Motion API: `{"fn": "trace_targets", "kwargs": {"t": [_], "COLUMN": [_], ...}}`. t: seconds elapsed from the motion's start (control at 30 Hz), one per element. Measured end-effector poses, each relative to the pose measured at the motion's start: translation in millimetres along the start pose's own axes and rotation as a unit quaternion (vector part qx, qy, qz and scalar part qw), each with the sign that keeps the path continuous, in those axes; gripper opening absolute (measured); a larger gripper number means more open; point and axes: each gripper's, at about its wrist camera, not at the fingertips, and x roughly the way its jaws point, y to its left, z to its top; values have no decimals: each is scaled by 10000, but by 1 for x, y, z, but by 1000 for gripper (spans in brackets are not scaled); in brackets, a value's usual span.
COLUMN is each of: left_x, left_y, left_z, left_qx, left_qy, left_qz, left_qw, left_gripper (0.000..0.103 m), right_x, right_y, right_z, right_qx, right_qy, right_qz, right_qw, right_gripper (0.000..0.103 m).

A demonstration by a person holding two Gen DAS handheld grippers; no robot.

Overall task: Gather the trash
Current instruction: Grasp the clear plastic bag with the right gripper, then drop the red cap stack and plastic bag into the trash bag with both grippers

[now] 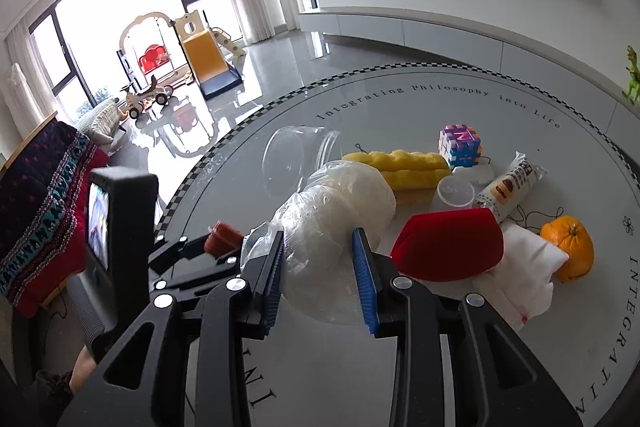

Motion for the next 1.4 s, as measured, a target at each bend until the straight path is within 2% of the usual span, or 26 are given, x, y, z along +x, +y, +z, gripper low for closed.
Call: {"fn": "trace_targets", "kwargs": {"t": [0.43,0.7,1.07,1.4], "left_x": [-51,-77,-118,-157], "left_y": [9,32,68,118], "left_z": [-56,-83,-122,-178], "left_qx": [-135,-338,-663,-1080], "left_qy": [-35,-181,-433,-554], "left_qz": [-71,-69,-26,313], "left_qw": [9999,9992,9969,9921], "left_gripper": [44,43,43,43], "right_x": [-27,-38,-61,-60], "right_y": [25,50,111,190], "right_z": [-28,-51,-73,-106], "right_qx": [22,-46,-496,-1167], "right_qy": [63,165,133,368], "right_qz": [107,242,473,964], "right_qw": [9999,9996,9976,9878], "right_gripper": [34,34,34,34]}}
